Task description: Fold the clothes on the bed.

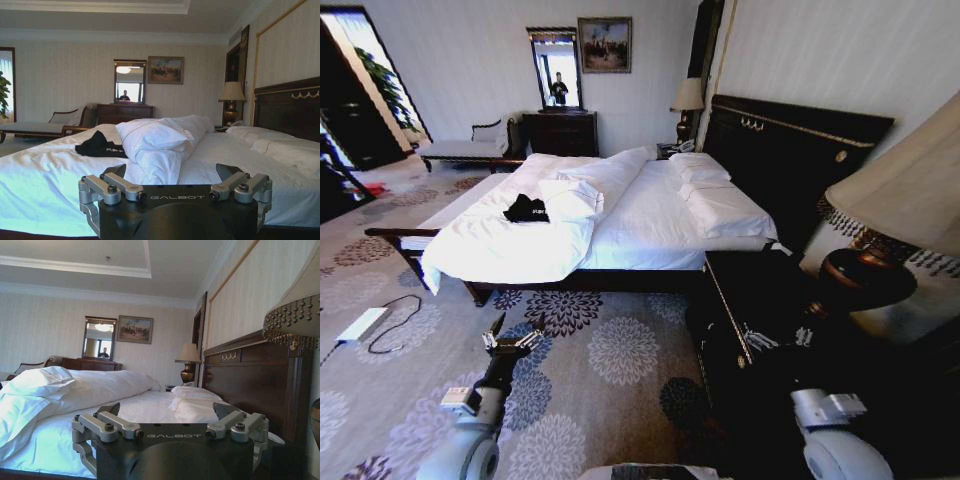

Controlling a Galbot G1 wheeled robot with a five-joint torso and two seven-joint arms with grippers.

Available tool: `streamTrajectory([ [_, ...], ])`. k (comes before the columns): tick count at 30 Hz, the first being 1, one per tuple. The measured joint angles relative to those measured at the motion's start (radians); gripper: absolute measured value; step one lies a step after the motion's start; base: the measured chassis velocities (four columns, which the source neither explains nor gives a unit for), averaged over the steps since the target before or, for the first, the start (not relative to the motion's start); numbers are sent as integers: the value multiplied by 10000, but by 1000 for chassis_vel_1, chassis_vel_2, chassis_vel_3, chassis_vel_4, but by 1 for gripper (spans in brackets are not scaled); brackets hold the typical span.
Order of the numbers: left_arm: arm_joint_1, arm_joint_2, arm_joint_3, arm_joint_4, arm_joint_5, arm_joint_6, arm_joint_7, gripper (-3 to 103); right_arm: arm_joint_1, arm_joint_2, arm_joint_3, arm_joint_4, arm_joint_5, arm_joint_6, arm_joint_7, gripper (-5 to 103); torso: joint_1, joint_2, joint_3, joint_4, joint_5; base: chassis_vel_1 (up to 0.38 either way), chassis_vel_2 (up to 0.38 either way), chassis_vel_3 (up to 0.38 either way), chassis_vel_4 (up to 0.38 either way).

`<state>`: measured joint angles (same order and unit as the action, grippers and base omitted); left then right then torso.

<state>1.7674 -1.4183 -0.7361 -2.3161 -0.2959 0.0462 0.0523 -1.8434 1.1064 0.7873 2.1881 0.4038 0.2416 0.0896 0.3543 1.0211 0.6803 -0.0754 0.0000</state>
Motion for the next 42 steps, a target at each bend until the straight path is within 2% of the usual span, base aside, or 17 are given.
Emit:
streamTrajectory([
  [9, 54, -41, -1, -12, 28, -34, 0, 100, 100, 265, 3, -28, 118, 164, -211, 100, -2, 1, -1, -1, 0, -12, 26, 18, -13],
  [25, 82, -166, 55, 52, 134, -128, 0, 100, 260, 374, -13, -248, 156, 276, -221, 100, 5, -1, 2, 1, 1, -129, 146, 138, -140],
  [42, 81, -186, 62, 86, 177, -155, 4, 100, 350, 435, -43, -384, 191, 142, 26, 100, -3, 1, -1, 0, 0, -30, 17, 24, -21],
])
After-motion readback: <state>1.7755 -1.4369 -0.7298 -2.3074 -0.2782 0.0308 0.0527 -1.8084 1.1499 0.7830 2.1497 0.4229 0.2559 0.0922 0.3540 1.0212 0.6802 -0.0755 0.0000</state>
